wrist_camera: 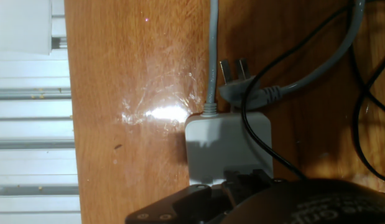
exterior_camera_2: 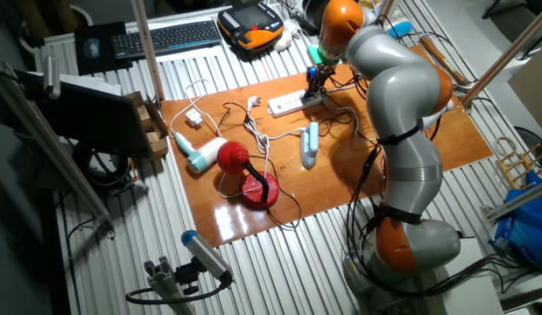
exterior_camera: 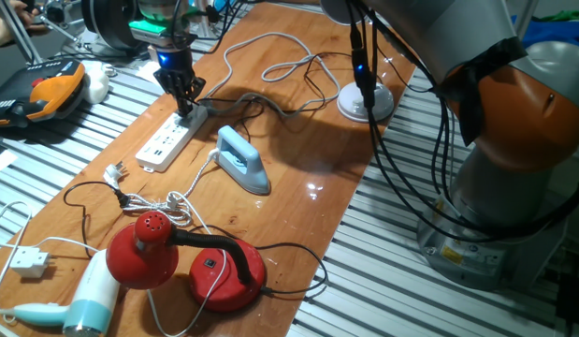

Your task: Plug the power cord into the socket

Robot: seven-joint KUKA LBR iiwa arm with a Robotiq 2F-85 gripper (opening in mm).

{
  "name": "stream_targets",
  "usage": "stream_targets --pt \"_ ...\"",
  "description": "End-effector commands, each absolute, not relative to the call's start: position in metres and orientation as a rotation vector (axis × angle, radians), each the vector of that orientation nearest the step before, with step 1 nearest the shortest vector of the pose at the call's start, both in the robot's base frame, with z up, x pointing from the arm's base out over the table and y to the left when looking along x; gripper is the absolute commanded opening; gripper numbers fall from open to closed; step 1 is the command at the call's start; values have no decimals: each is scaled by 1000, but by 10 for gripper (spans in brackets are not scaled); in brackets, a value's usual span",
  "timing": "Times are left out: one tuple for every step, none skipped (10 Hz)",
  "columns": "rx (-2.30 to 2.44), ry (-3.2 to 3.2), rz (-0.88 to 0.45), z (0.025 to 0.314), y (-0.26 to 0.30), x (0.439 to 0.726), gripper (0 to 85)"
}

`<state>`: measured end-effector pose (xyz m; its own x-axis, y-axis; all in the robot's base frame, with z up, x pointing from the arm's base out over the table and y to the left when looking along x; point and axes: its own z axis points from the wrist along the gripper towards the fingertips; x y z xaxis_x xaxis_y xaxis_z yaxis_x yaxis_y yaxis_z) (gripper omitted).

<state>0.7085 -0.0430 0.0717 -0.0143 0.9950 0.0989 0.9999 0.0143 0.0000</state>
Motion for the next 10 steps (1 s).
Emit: stream_targets --pt "-2155 -2187 -106 72 -43 708 0" --pt "-2155 -2187 -103 71 -43 709 0" --pt "-2154 -2186 -98 71 -43 709 0" --pt "-2156 -2185 -81 71 -42 709 0" --pt "-2154 -2184 -57 70 -42 709 0" --pt "-2154 -2185 -47 70 -42 708 0" --pt "-2150 -2184 -43 69 -42 708 0" --pt "-2138 -2180 -33 68 -42 708 0" --pt "-2138 -2180 -31 68 -42 708 0" --pt "-2134 -2179 -26 68 -42 708 0"
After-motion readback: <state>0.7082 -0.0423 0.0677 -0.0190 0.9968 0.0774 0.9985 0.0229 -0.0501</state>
